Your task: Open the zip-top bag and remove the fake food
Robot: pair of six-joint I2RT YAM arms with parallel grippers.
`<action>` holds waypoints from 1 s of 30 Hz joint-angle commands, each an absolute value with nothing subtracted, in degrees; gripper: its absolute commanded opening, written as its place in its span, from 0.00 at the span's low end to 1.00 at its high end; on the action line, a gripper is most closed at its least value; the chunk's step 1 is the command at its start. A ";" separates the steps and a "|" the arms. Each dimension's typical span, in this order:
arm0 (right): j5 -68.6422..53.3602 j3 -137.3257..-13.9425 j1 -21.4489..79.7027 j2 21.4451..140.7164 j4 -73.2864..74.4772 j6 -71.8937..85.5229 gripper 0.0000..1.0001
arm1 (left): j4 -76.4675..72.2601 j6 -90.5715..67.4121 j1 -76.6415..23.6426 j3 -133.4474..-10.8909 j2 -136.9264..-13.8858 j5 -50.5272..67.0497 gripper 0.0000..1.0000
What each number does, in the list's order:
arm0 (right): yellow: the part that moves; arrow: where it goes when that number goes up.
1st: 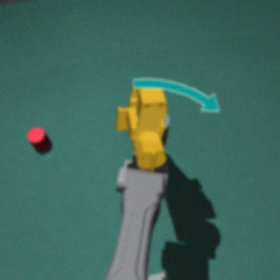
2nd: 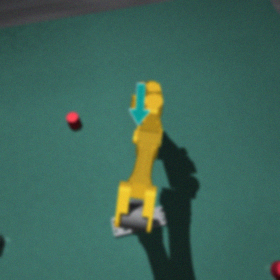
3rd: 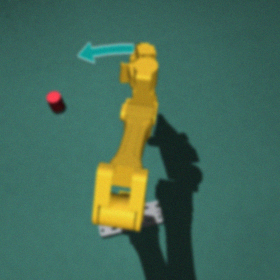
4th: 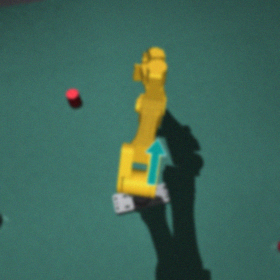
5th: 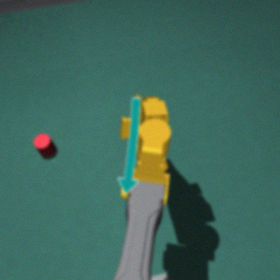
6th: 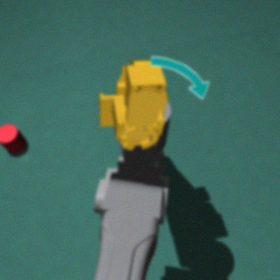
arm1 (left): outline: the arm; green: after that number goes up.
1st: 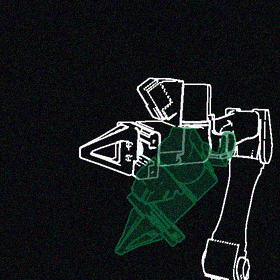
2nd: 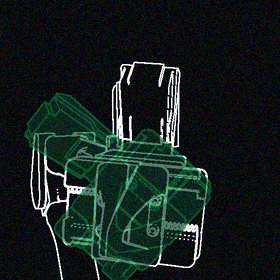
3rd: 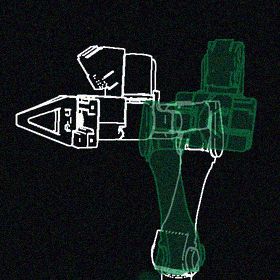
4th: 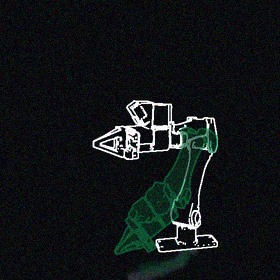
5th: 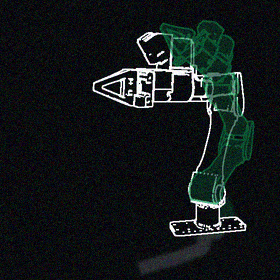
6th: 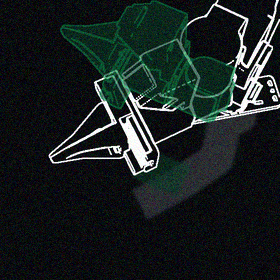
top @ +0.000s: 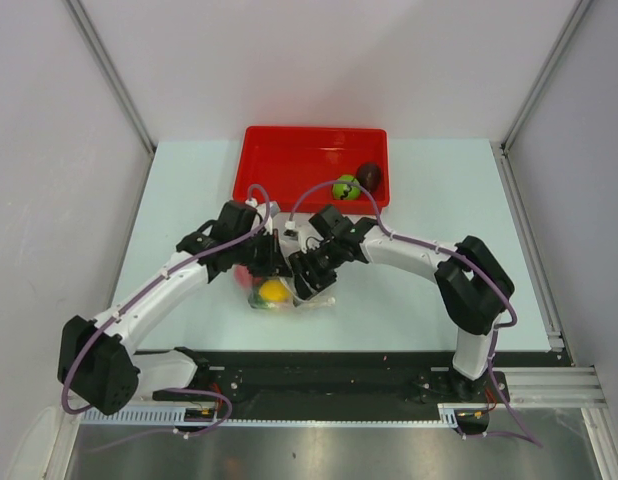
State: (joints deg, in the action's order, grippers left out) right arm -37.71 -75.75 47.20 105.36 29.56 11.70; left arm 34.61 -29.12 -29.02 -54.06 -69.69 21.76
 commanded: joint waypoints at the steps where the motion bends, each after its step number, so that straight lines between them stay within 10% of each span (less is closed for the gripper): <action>1: -44.03 -73.66 47.72 105.55 29.36 9.49 0.59 | 30.68 -29.27 -29.00 -53.09 -70.57 21.71 0.00; 11: -42.80 -70.05 48.43 107.14 25.58 10.02 0.53 | 29.79 -29.71 -29.00 -52.47 -71.02 22.24 0.00; 21: -41.14 -70.14 48.60 99.77 24.69 14.41 0.01 | 29.79 -30.06 -29.00 -50.19 -69.61 19.69 0.00; 30: -36.30 -70.14 44.48 90.10 26.90 17.31 0.00 | 29.97 -29.53 -29.00 -47.11 -67.15 17.05 0.00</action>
